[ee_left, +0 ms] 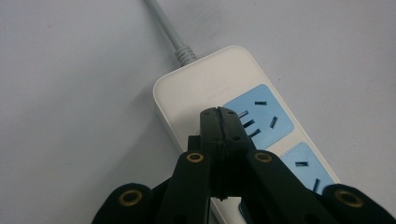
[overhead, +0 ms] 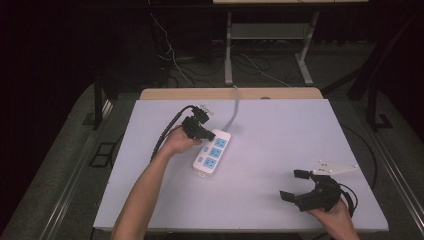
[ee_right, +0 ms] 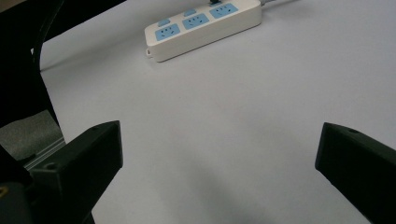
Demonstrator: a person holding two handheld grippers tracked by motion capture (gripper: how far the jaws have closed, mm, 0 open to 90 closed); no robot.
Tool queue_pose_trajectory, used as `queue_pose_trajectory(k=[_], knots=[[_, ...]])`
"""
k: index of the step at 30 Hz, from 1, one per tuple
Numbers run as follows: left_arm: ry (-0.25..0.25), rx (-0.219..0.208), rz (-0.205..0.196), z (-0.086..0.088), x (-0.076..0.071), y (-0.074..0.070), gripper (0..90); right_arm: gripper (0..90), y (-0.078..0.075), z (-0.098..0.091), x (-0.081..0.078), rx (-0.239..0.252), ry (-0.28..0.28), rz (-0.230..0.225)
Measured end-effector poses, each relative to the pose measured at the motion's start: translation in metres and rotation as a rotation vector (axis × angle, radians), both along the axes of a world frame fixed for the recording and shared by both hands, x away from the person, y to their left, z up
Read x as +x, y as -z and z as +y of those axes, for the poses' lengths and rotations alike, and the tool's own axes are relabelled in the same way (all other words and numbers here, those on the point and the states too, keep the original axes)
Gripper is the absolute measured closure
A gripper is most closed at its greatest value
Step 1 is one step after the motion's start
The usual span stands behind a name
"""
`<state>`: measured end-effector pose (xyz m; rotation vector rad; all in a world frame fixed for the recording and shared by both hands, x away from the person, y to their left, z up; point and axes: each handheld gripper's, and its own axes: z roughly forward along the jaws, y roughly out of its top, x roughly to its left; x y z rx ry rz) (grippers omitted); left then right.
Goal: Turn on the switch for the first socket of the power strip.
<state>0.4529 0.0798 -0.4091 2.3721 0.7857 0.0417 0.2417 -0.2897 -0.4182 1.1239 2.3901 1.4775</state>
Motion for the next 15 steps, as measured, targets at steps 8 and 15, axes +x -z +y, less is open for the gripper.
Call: queue_pose_trajectory(k=[8,15], knots=[[-0.056,-0.082,-0.003,0.0082,-0.0051,0.0077,90.0,0.3,-0.002,-0.002,-0.0013,0.011,0.008,-0.01],[-0.062,-0.059,-0.015,0.0055,-0.0066,0.006,89.9,0.3,-0.0017,-0.0035,-0.0011,0.014,0.022,-0.011]])
